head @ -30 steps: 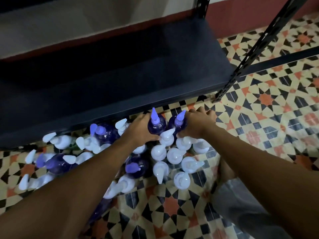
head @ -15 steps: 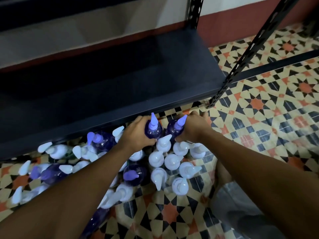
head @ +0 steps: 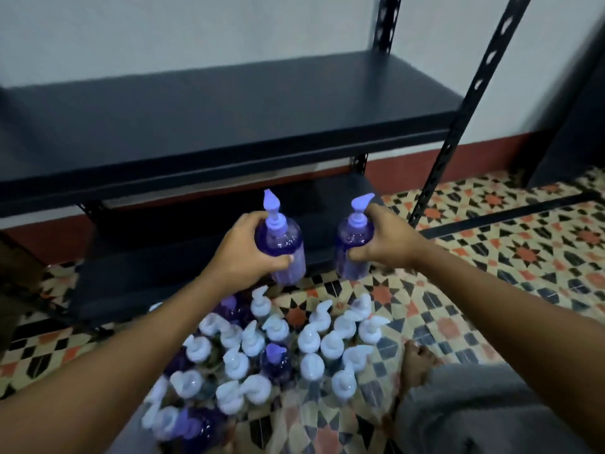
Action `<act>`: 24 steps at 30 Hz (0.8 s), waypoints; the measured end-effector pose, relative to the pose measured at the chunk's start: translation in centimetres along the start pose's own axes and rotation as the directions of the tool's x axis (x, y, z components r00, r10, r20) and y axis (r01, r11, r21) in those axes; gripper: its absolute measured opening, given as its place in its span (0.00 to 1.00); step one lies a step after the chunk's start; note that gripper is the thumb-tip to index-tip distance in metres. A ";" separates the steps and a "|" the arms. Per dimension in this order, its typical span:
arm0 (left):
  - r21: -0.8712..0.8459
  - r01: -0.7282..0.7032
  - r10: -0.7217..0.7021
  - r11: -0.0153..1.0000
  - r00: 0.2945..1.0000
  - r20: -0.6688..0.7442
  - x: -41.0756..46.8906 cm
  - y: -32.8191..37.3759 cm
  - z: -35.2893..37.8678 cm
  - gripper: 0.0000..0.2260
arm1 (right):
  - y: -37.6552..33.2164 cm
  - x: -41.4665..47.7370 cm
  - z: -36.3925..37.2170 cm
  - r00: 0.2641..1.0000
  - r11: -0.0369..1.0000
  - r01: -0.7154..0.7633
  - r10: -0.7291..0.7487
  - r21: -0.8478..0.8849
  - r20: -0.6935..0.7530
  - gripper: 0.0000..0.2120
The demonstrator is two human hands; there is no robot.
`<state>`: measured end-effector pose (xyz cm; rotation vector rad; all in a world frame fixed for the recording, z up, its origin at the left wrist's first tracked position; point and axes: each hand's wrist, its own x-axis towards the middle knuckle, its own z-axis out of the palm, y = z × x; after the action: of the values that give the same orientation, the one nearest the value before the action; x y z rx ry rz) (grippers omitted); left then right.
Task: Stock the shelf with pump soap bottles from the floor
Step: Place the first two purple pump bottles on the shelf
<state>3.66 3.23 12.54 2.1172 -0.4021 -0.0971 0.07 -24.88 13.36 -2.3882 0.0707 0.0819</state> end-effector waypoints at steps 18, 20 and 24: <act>-0.822 0.061 -0.389 0.567 0.899 -0.202 -12.1 6.0 -11.4 0.08 | -17.6 -7.8 5.7 0.989 0.262 -0.148 0.021 0.953 0.148 0.24; -0.842 0.071 -0.414 0.534 0.891 -0.187 -11.7 5.4 -11.9 0.09 | -18.2 -7.1 7.0 0.983 0.218 -0.179 0.003 0.959 0.183 0.25; -0.890 0.052 -0.397 0.454 0.905 -0.150 -10.3 4.4 -12.8 0.18 | -19.1 -5.6 8.7 0.968 0.203 -0.237 -0.039 0.950 0.250 0.24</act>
<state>-4.30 14.67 22.30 1.0781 0.1678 -0.0668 -4.41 -4.84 20.50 -1.0009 0.1273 0.2784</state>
